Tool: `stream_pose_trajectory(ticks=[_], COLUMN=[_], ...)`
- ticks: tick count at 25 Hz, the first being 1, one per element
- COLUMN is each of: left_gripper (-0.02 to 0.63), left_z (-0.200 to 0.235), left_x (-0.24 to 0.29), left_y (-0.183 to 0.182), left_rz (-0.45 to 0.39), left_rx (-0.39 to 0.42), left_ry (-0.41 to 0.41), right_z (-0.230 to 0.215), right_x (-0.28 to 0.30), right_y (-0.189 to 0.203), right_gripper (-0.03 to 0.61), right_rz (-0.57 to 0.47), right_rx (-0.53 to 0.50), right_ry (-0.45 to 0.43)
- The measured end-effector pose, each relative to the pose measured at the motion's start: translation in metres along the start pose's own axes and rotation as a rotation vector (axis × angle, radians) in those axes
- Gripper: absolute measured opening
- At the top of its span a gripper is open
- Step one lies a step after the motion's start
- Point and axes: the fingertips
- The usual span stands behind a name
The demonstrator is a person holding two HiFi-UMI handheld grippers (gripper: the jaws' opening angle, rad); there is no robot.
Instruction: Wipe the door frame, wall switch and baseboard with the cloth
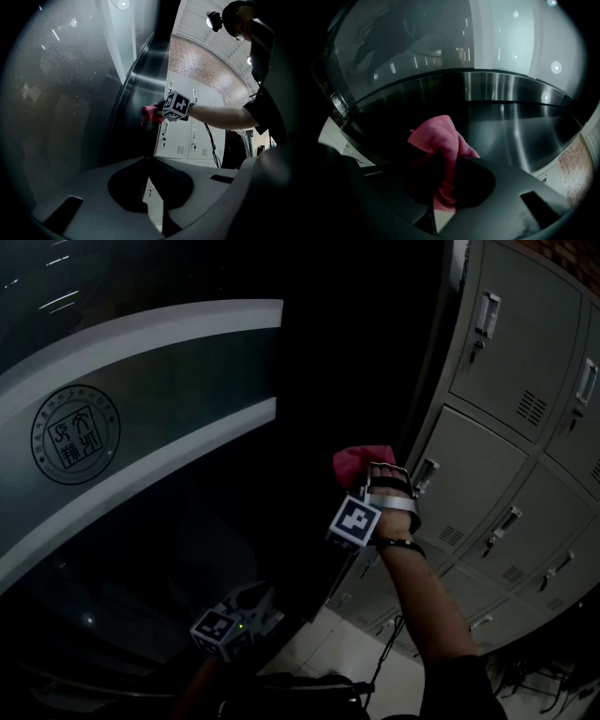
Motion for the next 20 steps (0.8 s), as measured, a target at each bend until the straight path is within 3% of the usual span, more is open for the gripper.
stream_pose_trajectory(ticks=[8,16,20], left_gripper=[-0.006,-0.006,-0.006], left_z=[0.001,0.01,0.01], left_x=[-0.005,-0.006,-0.003], left_y=[0.004,0.014,0.02], left_rz=[0.013,0.05,0.069], left_rx=[-0.006,-0.002,-0.008], left_ry=[0.023,0.022,0.025], right_z=[0.056,0.082,0.104], right_x=[0.006,0.011,0.009], right_y=[-0.001,0.002,-0.001], right_gripper=[0.055,0.055,0.055], right_rz=[-0.009,-0.016,-0.026], right_rx=[0.025,0.055,0.08], right_ry=[-0.035,-0.033,-0.092])
Point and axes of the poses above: the fingertips, and each gripper's own axes: x forward along the fingers, z to its left, y out of its underside, and after that the axes turned 1 degree about -z, right-handed
